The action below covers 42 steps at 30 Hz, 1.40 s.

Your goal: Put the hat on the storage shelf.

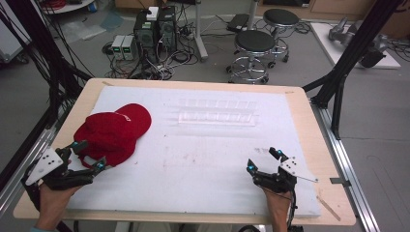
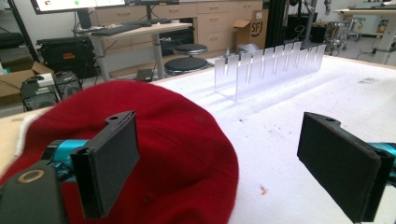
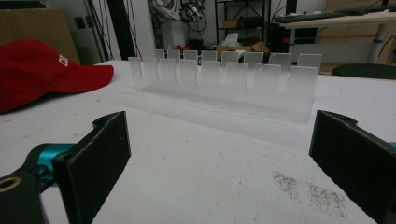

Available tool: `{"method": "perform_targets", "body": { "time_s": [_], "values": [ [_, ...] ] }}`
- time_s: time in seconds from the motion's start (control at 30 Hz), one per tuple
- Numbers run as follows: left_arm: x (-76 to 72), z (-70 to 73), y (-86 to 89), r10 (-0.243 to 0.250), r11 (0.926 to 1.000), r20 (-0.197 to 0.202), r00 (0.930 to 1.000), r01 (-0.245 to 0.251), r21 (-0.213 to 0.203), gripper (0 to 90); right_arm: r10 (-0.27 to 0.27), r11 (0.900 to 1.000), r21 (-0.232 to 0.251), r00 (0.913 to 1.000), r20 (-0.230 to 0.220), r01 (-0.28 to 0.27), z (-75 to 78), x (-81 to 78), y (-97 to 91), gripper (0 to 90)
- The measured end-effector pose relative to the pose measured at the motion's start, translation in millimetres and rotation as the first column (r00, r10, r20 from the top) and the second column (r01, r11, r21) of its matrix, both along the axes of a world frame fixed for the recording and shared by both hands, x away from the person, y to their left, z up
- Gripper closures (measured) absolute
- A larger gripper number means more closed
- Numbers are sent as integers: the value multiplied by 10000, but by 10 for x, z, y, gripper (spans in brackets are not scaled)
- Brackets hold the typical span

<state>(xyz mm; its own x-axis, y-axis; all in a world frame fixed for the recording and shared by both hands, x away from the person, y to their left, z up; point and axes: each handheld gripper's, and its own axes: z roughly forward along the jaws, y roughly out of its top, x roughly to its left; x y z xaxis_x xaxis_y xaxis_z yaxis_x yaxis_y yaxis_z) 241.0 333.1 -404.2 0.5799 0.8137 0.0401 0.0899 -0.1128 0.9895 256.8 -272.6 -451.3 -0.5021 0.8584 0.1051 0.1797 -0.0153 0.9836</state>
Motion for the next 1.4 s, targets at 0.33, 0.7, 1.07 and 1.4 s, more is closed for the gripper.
{"method": "perform_targets", "body": {
  "time_s": [0.33, 0.7, 1.07, 1.4],
  "values": [
    [124, 196, 203, 182, 9984, -790, 9967, -139, 541, 131, -14, 10000, -11, 10000, 7, 14, 0, 1, 2, 42],
    [499, 230, 315, 278, 9982, -2080, 9777, -163, 570, 131, -4, 10000, -25, 10000, 39, 4, 0, 4, 3, 42],
    [732, 55, 363, 471, 9982, -3521, 9348, -309, 514, 131, 5, 10000, -36, 10000, 37, -5, 0, 4, 4, 42],
    [823, -17, 318, 858, 9929, -3846, 9191, -470, 1091, 148, 31, 10000, -80, 10000, 50, -30, 0, 3, 4, 42]
  ]
}}
